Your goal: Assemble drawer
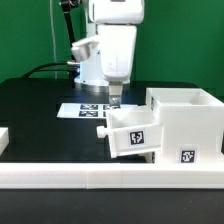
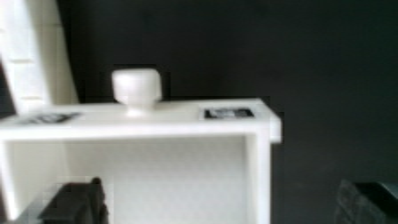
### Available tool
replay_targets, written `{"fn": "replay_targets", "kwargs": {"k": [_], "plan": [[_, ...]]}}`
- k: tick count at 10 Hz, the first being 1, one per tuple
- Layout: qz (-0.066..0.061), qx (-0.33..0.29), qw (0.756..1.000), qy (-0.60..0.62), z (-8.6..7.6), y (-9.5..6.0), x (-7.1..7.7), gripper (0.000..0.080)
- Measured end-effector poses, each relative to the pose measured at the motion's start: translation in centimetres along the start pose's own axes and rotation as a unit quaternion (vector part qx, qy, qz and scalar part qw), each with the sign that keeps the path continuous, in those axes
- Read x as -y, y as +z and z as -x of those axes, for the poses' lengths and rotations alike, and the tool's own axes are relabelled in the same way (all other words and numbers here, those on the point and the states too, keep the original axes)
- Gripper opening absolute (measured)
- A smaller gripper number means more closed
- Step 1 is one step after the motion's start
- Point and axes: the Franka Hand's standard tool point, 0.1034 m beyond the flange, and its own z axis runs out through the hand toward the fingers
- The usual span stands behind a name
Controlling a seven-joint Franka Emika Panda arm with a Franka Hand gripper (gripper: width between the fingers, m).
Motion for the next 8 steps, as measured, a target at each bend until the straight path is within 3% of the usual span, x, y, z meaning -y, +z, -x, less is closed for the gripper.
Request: {"fn": "replay_targets", "kwargs": {"k": [2, 4, 8], "plan": [[-0.002, 0.000, 1.000, -0.011, 3.4, 0.4, 0.2, 0.0649], [-0.017, -0.007, 1.000, -0.018, 5.6, 2.6, 1.1, 0.0649], [-0.054, -0.025, 0.998, -0.020, 5.8, 7.5, 3.3, 0.0649]]}}
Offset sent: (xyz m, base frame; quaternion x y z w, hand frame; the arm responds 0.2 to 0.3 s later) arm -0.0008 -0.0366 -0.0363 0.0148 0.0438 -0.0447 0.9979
